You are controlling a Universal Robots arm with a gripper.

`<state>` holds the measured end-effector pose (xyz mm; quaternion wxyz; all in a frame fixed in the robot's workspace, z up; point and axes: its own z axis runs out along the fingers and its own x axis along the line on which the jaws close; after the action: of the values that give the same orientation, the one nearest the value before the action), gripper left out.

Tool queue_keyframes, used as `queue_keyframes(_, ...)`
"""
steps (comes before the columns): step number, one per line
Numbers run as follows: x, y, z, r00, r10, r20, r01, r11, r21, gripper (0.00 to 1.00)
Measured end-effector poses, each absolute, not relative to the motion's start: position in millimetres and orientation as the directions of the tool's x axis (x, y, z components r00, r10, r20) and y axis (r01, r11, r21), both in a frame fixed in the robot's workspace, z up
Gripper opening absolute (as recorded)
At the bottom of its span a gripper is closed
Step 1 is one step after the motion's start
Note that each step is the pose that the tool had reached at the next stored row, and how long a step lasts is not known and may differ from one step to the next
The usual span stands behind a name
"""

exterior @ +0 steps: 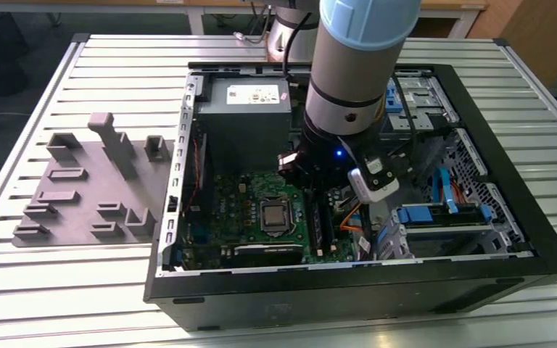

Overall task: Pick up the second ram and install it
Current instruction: 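Insert the second ram into the second slot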

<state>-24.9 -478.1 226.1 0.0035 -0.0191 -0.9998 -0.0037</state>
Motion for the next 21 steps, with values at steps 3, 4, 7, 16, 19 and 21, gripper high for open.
queue_keyframes(3,-24.9,-478.1,224.6,-0.999,0.038,0.007,0.038,0.999,0.008,0.13)
queue_keyframes(4,-24.9,-478.1,224.1,-0.999,0.038,0.007,0.038,0.999,0.008,0.13)
queue_keyframes(7,-24.8,-478.0,223.9,-0.999,0.039,0.007,0.039,0.999,0.005,0.13)
queue_keyframes(16,-24.8,-478.1,230.9,-0.999,0.039,0.007,0.039,0.999,0.000,0.13)
queue_keyframes(19,-24.9,-478.1,231.8,-0.999,0.040,0.006,0.040,0.999,-0.010,0.13)
queue_keyframes(21,-24.8,-478.1,231.8,-0.999,0.040,0.006,0.040,0.999,-0.014,0.13)
